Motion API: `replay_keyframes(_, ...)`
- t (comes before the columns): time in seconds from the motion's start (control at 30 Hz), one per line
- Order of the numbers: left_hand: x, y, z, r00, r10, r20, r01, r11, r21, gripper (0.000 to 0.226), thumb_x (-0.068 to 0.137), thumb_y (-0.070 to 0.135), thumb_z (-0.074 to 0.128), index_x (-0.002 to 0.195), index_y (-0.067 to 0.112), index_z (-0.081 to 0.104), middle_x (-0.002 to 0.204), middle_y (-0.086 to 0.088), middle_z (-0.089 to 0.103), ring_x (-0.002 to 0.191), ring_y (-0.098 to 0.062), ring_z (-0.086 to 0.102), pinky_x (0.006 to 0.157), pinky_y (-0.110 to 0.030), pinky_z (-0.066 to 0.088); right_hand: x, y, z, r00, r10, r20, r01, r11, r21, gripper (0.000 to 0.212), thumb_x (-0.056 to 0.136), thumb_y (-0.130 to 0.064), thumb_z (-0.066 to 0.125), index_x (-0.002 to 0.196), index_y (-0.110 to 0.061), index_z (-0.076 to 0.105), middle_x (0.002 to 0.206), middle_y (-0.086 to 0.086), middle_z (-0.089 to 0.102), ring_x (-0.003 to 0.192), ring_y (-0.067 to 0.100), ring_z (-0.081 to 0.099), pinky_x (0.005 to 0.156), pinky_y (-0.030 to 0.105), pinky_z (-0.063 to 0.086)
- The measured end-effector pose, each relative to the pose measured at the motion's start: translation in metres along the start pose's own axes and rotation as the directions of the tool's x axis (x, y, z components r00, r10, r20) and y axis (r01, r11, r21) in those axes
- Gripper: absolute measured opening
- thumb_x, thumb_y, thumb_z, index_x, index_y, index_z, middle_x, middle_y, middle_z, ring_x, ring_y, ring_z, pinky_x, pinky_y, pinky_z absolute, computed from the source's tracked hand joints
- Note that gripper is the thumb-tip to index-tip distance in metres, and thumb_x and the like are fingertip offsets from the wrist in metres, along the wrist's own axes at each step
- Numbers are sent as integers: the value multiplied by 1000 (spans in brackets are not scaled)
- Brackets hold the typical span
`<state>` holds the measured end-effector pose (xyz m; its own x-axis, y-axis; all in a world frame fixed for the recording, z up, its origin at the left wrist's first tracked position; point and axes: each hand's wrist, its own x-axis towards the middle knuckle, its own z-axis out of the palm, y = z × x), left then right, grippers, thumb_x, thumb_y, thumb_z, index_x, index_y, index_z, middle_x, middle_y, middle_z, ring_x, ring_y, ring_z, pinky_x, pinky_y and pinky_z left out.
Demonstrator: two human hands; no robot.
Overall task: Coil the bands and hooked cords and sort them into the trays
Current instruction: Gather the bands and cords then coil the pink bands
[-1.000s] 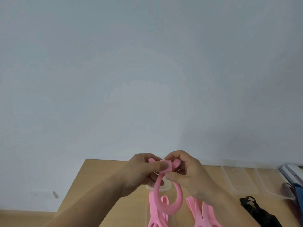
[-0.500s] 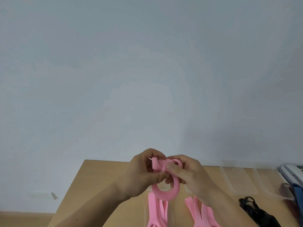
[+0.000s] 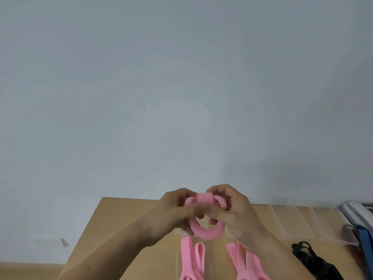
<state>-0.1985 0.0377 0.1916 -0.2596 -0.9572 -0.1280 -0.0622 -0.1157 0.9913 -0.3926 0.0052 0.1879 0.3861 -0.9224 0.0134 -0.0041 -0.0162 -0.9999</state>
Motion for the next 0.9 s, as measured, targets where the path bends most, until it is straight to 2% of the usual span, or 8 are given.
replay_keyframes(0.1,1,3,-2,1000,2,-18,-4,995,-99,30,79,31,72,103,13,69,90,-11,67,69,-29,61,68,-38,53,0,2,3,1000,-8,-10,8,999,-52,37,65,-20,85,94,-30,65,98,6,70,68,18,66,55,28,51)
replay_keyframes(0.3,4,-4,2,994,64,-90,-68,997,-43,23,74,18,75,96,20,68,102,-10,65,67,-30,63,66,-38,53,-1,5,5,998,-57,-8,55,985,-162,35,78,-5,79,91,-32,60,104,-2,68,73,24,67,55,31,52)
replay_keyframes(0.43,5,-6,2,990,126,-67,-125,992,20,19,79,15,72,94,23,63,84,-3,68,60,-21,55,60,-32,45,-1,4,3,999,-38,-1,38,995,-97,29,70,-23,79,93,-28,62,104,3,69,85,31,70,68,35,58)
replay_keyframes(0.53,4,-7,0,989,132,-62,-130,991,37,21,80,16,69,95,26,60,77,-5,69,59,-20,48,59,-29,42,1,3,0,1000,7,2,-7,1000,-8,39,67,-40,78,102,-27,66,109,2,69,90,29,72,79,41,58)
replay_keyframes(0.63,4,-10,1,987,153,-54,-149,986,73,21,81,14,66,97,26,60,71,-5,60,60,-21,42,58,-29,38,3,2,0,997,73,31,-73,997,5,48,70,-47,83,113,-31,67,106,0,72,93,27,72,78,42,59)
replay_keyframes(0.77,6,-14,5,983,170,-75,-161,980,116,20,83,10,64,95,26,61,61,0,50,57,-18,40,56,-30,35,1,-1,3,996,69,59,-69,998,8,46,64,-48,85,105,-32,73,96,8,74,86,33,72,67,38,59)
replay_keyframes(0.83,5,-13,6,982,169,-80,-160,981,113,22,83,14,67,99,29,61,67,2,58,58,-16,46,57,-29,40,1,-2,2,998,42,50,-43,999,19,45,63,-46,84,103,-28,75,98,10,74,83,31,72,63,35,57)
replay_keyframes(0.9,3,-10,5,985,156,-70,-152,987,58,31,80,26,73,108,33,61,92,6,67,65,-16,59,64,-27,49,1,-4,-1,999,22,35,-23,999,32,45,62,-45,85,102,-26,75,99,10,74,83,28,72,63,33,57)
